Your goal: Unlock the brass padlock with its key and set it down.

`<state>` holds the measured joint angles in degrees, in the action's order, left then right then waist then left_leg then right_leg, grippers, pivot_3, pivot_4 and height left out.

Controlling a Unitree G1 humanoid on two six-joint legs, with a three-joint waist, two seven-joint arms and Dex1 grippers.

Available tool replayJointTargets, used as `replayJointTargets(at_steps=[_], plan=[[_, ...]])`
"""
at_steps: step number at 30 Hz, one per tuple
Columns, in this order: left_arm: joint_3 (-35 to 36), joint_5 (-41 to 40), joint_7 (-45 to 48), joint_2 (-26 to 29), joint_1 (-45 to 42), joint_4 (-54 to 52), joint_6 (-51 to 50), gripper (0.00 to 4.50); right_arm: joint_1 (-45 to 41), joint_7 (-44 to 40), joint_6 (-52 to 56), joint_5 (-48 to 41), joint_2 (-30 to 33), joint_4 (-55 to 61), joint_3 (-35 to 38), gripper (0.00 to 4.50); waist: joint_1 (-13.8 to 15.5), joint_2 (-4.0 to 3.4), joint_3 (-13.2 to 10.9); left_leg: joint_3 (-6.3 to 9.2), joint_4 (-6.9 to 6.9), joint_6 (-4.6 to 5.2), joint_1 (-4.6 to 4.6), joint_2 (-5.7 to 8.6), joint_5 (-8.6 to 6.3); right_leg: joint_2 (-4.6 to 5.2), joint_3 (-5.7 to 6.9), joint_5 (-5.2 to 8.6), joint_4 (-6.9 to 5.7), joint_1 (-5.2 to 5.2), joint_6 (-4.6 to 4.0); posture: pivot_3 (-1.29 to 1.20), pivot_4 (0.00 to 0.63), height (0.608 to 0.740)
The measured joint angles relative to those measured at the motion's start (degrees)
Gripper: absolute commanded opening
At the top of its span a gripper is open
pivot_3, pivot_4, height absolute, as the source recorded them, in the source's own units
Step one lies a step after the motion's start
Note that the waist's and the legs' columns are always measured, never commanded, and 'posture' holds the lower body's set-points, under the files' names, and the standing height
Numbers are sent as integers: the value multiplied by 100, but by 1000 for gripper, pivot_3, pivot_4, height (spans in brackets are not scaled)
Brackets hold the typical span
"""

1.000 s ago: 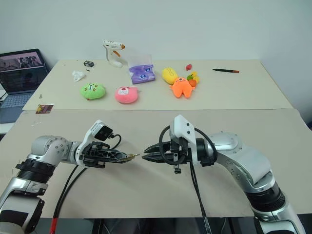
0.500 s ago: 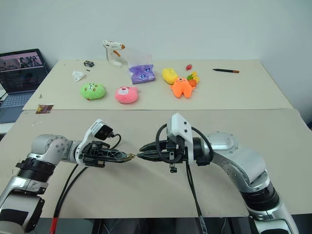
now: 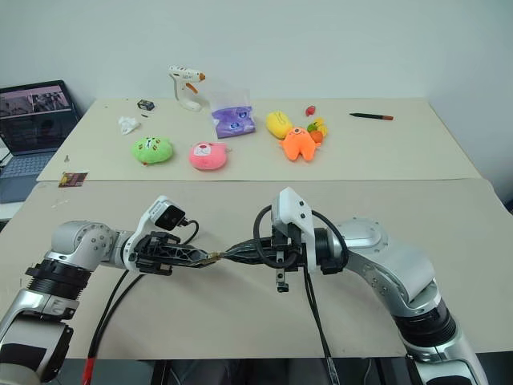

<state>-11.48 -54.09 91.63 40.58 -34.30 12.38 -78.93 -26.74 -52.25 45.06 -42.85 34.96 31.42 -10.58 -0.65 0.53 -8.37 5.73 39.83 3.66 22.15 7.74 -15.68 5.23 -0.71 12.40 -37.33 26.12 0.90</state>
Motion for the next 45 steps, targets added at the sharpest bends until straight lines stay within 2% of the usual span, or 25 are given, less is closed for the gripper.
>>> replayJointTargets(at_steps=[8,14,17,21,30,45], plan=[[3,18,4,-47,-32,85,101,825,-181,389,813,-647,-55,-77,221,89,1,0,0,0,0,0,0,0,0,1,0,0,0,0,0,0,150,740],[5,17,-33,-83,-39,85,112,825,-253,327,792,-554,78,-23,203,89,0,0,0,0,0,1,2,0,-1,1,0,0,1,1,0,0,150,740],[14,10,-56,-110,-39,95,106,825,-253,329,793,-567,82,-37,219,807,-2,0,0,0,0,1,1,0,0,1,0,0,0,0,0,0,150,740],[22,10,-99,-166,-39,125,97,825,-256,290,792,-569,128,-52,245,2120,-1,0,0,0,0,1,2,0,0,1,0,0,0,1,0,0,150,740],[56,7,-100,-166,-39,127,26,825,-256,137,777,-577,213,-44,337,2120,-3,0,0,0,0,1,1,0,0,1,-1,0,0,0,0,0,150,740],[83,14,-101,-185,-104,213,9,825,-400,218,756,-437,-335,-271,4,2120,-4,0,0,0,1,0,2,0,0,1,0,0,-4,2,0,0,150,740]])
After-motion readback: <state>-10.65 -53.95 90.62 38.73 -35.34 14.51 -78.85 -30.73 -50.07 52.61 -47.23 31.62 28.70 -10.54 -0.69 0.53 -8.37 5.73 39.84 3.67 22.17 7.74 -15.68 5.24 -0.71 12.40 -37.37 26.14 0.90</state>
